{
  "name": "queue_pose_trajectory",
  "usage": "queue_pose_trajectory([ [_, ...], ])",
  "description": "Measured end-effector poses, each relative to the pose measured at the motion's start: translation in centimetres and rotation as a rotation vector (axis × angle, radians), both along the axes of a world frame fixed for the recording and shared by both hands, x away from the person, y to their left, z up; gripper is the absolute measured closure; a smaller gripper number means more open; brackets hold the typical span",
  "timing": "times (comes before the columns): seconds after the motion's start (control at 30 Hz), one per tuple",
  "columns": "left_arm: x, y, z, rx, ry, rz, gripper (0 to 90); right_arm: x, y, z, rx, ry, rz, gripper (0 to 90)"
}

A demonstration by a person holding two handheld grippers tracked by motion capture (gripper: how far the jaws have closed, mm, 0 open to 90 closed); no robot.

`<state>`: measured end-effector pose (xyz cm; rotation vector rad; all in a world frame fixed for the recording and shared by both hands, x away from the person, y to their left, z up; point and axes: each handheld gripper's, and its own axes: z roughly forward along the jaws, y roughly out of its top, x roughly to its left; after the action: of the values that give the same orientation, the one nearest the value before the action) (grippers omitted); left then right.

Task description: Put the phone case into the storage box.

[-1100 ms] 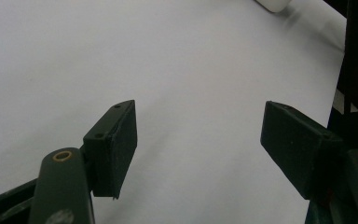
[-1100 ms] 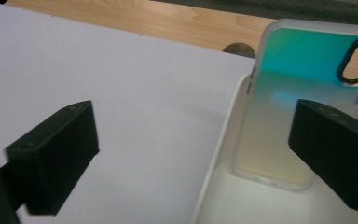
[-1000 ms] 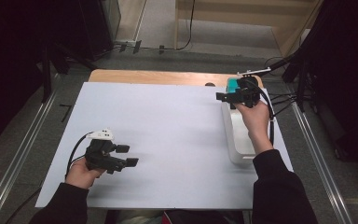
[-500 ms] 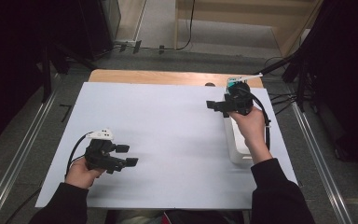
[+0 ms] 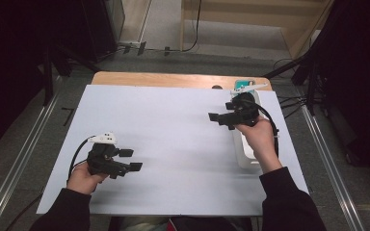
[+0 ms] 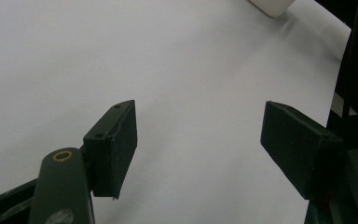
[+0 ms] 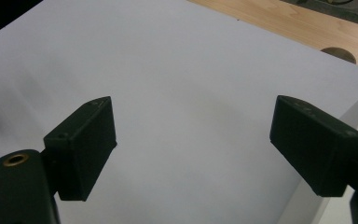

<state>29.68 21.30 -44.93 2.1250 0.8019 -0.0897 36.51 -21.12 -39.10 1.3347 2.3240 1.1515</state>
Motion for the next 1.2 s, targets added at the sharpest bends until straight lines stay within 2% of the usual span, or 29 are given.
queue_pose_trajectory([
  [0.43,0.0,0.0,0.0,-0.005,-0.011,-0.004,27.0,-1.9,0.6,-0.3,0.026,-0.016,0.100,13.1],
  [1.2,-0.1,0.0,0.1,-0.012,-0.010,-0.002,27.0,-5.0,1.2,-1.4,0.048,0.004,0.227,13.2],
])
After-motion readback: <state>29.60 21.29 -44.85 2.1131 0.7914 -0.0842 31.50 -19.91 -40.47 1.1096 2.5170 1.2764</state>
